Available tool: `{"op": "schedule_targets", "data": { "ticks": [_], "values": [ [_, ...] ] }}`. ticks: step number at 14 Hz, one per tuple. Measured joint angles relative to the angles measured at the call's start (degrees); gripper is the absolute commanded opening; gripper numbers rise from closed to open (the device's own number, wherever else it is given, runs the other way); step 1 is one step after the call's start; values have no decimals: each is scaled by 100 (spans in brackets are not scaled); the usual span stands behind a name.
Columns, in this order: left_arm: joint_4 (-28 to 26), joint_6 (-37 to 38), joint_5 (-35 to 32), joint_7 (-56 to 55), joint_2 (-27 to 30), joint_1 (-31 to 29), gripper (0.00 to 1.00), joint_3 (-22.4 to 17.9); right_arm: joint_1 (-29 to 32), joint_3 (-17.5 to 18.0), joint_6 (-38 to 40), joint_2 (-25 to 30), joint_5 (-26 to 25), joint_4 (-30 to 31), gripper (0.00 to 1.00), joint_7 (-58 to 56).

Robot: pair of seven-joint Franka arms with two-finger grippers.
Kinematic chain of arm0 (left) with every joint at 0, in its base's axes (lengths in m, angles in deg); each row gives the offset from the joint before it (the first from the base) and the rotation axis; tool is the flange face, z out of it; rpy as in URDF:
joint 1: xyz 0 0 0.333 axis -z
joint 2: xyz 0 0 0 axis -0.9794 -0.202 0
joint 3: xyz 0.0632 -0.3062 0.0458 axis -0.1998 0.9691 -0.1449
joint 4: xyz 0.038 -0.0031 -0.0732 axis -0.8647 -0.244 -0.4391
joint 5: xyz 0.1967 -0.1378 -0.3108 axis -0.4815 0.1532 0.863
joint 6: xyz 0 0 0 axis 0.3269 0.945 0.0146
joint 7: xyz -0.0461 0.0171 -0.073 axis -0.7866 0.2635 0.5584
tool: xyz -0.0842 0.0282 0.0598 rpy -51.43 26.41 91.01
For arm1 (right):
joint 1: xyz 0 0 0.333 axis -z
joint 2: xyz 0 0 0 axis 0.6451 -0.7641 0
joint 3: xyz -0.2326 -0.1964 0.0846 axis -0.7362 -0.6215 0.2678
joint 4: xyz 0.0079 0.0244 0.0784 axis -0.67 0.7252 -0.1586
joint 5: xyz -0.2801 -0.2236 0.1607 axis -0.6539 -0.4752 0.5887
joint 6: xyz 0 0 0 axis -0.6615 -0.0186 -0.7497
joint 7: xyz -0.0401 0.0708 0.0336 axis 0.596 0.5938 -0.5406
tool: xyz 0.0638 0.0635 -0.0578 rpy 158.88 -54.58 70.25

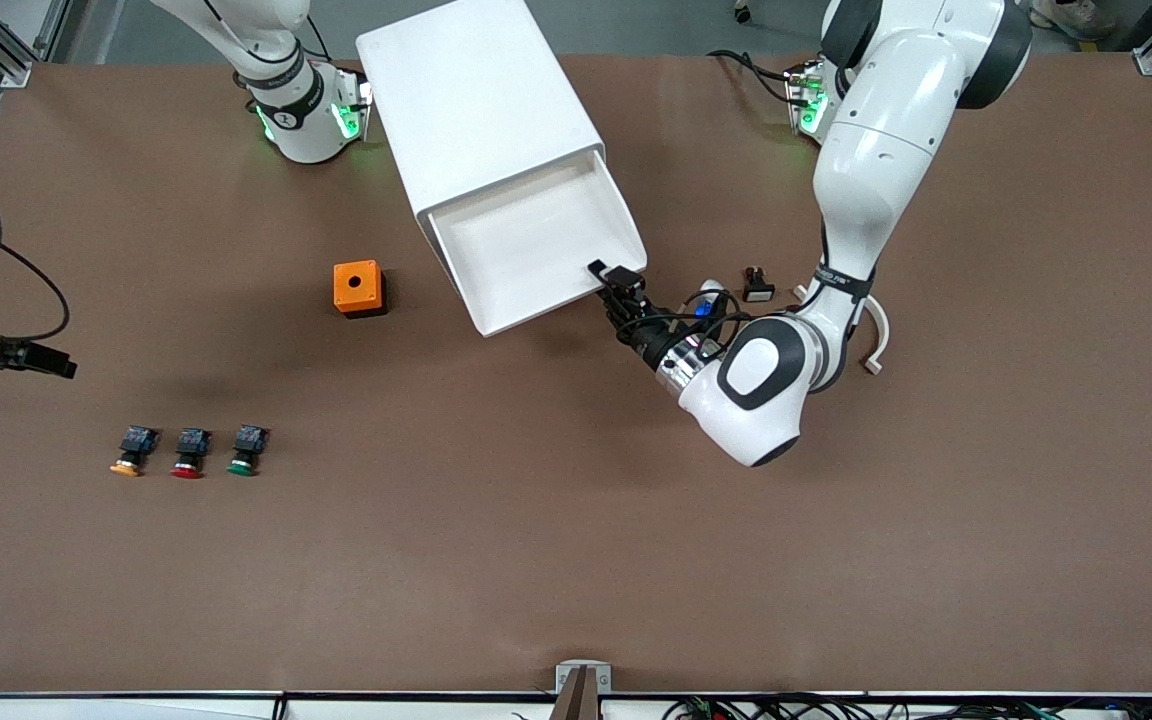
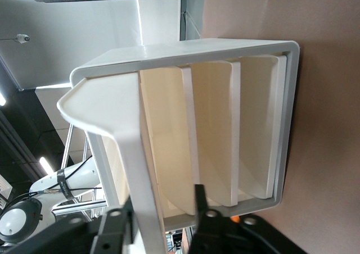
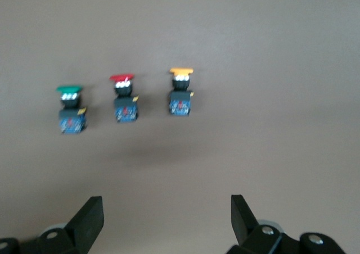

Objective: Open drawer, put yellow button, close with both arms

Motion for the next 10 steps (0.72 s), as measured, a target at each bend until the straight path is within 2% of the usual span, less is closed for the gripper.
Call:
{"op": "schedule_targets", "data": {
  "ticks": [1,5,10],
  "values": [
    [0,0,0,52,-1,-6,100,-6,0,3,-302,-49,3,130,100,177],
    [19,-2,0,594,-1,-8,100,-5,32,5,-1457,-298,30,596,100,395],
    [317,-3,8,1964,15,-54,100,-5,119,4,-2403,-984,30,598,100,245]
  ]
}}
